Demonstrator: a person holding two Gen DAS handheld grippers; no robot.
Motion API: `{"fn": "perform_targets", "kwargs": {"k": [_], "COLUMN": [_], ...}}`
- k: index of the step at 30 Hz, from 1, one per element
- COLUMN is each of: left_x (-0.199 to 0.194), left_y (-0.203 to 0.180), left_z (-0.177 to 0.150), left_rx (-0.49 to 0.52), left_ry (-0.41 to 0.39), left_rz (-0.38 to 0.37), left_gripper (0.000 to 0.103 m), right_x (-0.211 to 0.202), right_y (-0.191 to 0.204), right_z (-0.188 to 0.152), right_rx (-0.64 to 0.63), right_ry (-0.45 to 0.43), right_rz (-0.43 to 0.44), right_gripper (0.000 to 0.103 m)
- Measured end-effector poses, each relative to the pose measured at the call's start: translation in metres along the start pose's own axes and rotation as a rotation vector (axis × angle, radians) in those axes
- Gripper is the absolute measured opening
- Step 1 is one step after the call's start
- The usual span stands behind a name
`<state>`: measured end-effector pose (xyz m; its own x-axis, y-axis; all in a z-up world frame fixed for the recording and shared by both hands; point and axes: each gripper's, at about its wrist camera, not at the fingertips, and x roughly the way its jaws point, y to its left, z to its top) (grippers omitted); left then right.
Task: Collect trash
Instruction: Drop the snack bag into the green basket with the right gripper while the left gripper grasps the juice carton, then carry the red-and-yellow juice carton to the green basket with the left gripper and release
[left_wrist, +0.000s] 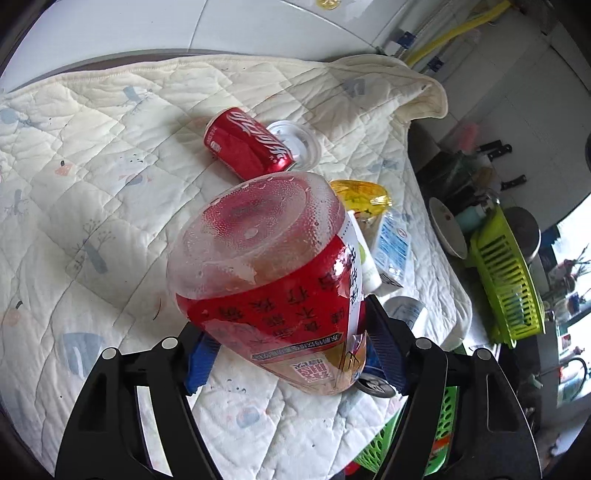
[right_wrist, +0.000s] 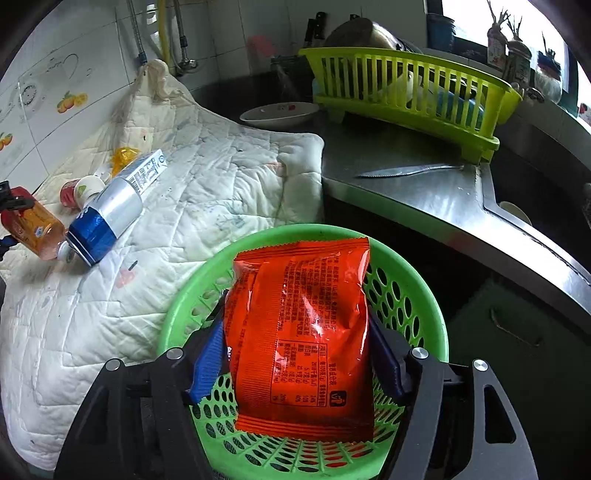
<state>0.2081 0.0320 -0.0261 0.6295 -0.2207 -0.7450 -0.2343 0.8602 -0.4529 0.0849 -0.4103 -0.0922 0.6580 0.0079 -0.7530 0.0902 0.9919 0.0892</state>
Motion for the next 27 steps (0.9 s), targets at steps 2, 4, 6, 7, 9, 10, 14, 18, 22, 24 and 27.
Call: {"fn": "perform_targets", "kwargs": {"k": [2, 4, 6, 7, 9, 10, 14, 18, 22, 24, 27], "left_x": [-0.01, -0.018, -0.024, -0.027, -0.032, -0.033, -0.033, -0.02, 0.001, 0.012, 0.03], "left_y": [-0.008, -0.016, -0.022, -0.025, -0.035, -0.042, -0.072, -0.107, -0.14, -0.154, -0.174], "left_z": [-0.005, -0.008, -0.012, -0.014, -0.019, -0.021, -0.038, -0.062, -0.089, -0.104, -0.126], "left_rx": [0.027, 0.049, 0.057, 0.066, 0.092, 0.109, 0.182, 0.267, 0.336, 0.367, 0.403], "left_ry": [-0.009, -0.023, -0.023, -0.023, -0.017, -0.01, 0.029, 0.087, 0.157, 0.191, 0.244], "left_rz": [-0.017, -0.027, -0.048, -0.059, -0.088, -0.107, -0.171, -0.222, -0.248, -0.259, -0.269], "left_gripper": [0.072, 0.071, 0.071, 0.071, 0.071, 0.071, 0.071, 0.071, 0.071, 0.071, 0.071], "right_x": [0.003, 0.002, -0.001, -0.003, -0.007, -0.01, -0.021, -0.035, -0.052, -0.06, -0.07], "right_y": [-0.006, -0.01, -0.01, -0.01, -0.009, -0.009, -0.012, -0.015, -0.025, -0.029, -0.037], "right_z": [-0.003, -0.005, -0.007, -0.008, -0.008, -0.009, -0.01, -0.013, -0.017, -0.02, -0.025], "right_rx": [0.027, 0.042, 0.041, 0.036, 0.026, 0.022, 0.039, 0.046, 0.066, 0.075, 0.087], "right_ry": [0.01, 0.009, -0.001, -0.005, -0.013, -0.02, -0.045, -0.074, -0.104, -0.117, -0.135], "right_rz": [-0.006, 0.002, -0.003, 0.003, -0.001, -0.008, 0.003, 0.004, 0.002, 0.0, -0.004], "right_gripper": [0.074, 0.076, 0.081, 0.082, 0.082, 0.082, 0.083, 0.083, 0.083, 0.083, 0.083]}}
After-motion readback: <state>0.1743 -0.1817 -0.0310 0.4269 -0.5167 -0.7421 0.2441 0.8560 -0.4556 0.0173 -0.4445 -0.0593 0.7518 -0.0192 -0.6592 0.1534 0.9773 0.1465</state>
